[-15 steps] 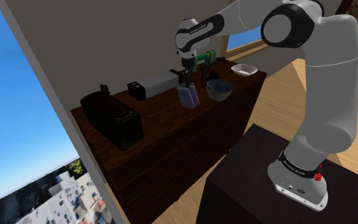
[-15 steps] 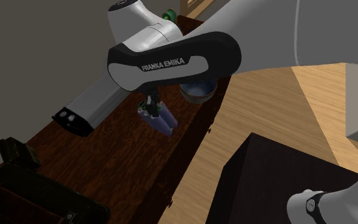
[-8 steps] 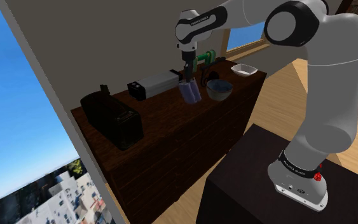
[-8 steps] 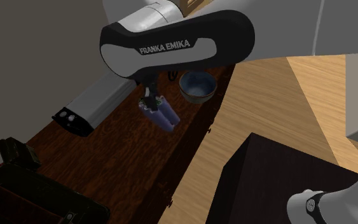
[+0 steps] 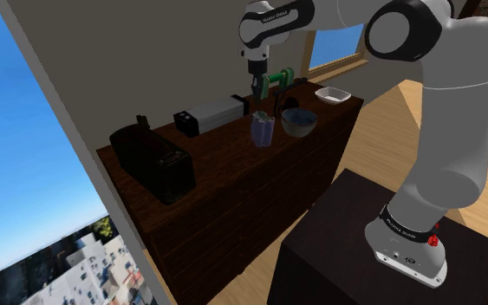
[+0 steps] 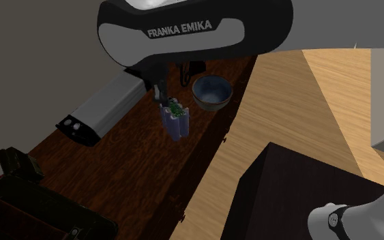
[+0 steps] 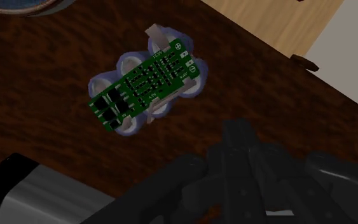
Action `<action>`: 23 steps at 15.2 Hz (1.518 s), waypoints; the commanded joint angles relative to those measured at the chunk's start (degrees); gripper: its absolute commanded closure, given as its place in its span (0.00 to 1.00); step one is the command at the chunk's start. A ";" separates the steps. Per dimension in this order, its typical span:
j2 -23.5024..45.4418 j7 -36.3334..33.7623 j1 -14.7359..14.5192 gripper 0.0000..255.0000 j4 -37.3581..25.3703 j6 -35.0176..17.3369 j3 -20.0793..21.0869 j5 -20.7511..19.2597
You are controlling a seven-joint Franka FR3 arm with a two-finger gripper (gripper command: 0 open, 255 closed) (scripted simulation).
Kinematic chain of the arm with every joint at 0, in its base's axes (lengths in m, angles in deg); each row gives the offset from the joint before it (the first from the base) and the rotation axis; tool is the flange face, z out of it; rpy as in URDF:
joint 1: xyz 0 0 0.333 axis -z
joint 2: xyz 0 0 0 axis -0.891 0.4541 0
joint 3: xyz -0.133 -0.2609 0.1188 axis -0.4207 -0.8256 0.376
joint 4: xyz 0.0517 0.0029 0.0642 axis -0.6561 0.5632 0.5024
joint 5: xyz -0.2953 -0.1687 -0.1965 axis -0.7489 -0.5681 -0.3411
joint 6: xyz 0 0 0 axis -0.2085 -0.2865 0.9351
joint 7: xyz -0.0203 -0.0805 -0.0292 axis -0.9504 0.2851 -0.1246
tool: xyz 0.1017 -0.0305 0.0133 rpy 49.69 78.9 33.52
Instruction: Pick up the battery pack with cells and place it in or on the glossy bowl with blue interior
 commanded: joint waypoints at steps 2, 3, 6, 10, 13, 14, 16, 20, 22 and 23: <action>1.85 0.72 0.59 0.00 -1.35 -0.43 -0.04 0.43; 3.72 1.43 1.19 0.00 -2.82 -0.80 -0.06 0.86; 9.66 3.37 3.05 0.00 -8.01 -1.46 0.02 2.12; 18.58 5.49 5.72 0.00 -17.19 -1.10 0.44 3.60; 23.20 6.28 6.94 0.00 -21.82 -1.04 0.74 4.18; 23.26 6.32 6.89 0.00 -21.15 -1.77 0.76 4.21; 23.43 6.40 6.80 0.00 -19.90 -3.19 0.80 4.27; 23.90 6.54 6.66 0.00 -17.91 -5.63 0.89 4.41; 23.90 6.54 6.65 0.00 -17.91 -5.63 0.89 4.41; 23.90 6.54 6.65 0.00 -17.91 -5.63 0.89 4.41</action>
